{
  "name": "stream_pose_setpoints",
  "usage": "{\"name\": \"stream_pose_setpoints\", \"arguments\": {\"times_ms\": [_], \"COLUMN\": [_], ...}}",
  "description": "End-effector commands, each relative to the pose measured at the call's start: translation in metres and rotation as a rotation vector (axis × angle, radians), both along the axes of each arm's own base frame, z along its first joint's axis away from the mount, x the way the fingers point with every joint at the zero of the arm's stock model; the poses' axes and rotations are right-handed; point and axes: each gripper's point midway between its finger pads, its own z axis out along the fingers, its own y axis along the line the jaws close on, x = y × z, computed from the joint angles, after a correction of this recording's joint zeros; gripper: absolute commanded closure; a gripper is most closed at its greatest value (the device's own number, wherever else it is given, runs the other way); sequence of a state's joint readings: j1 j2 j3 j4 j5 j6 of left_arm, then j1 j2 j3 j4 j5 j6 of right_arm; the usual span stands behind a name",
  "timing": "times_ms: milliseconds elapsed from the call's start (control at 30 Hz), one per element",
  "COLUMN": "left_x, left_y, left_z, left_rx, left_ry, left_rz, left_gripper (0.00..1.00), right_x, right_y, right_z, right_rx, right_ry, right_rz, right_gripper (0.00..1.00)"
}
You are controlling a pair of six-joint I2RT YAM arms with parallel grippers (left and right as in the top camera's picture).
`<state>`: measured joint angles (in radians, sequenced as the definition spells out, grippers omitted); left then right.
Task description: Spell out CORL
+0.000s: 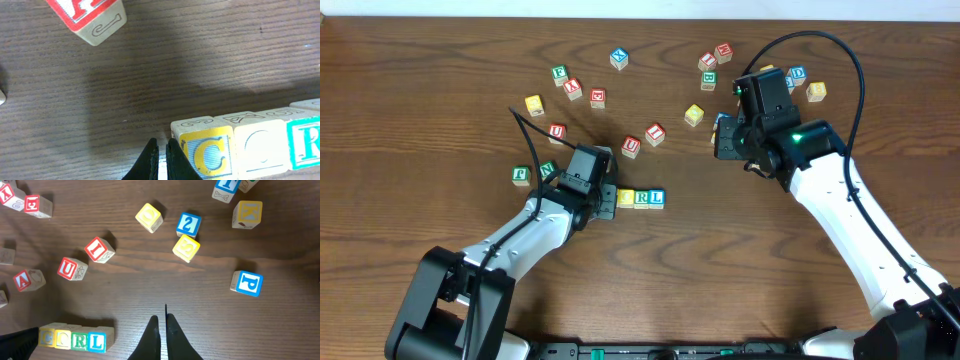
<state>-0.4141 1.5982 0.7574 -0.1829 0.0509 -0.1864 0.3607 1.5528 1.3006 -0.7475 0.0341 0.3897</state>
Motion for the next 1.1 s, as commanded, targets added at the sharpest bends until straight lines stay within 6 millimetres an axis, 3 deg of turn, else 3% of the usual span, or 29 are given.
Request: {"name": "stream_pose_setpoints", "arguments": {"times_ms": [0, 1067], "left_x": [-0.0071, -0.0121], "left_y": [0.0019, -0.0022], "left_z": [-0.0084, -0.0095], "left_rx": [0.009, -0.009], "left_ry": [0.026, 0.046], "left_rz": [-0.023, -0.049], "left_gripper": [0.93, 0.93], "right_x": [0.0011, 0.0010], "right_y": [-0.0014, -0.0015], "right_z": [0.0133, 0.0131], "right_rx": [0.005, 0.005], "right_ry": [-0.033, -0.033], "right_rz": [-0.011, -0.010], "right_gripper": [0.99, 0.99]}}
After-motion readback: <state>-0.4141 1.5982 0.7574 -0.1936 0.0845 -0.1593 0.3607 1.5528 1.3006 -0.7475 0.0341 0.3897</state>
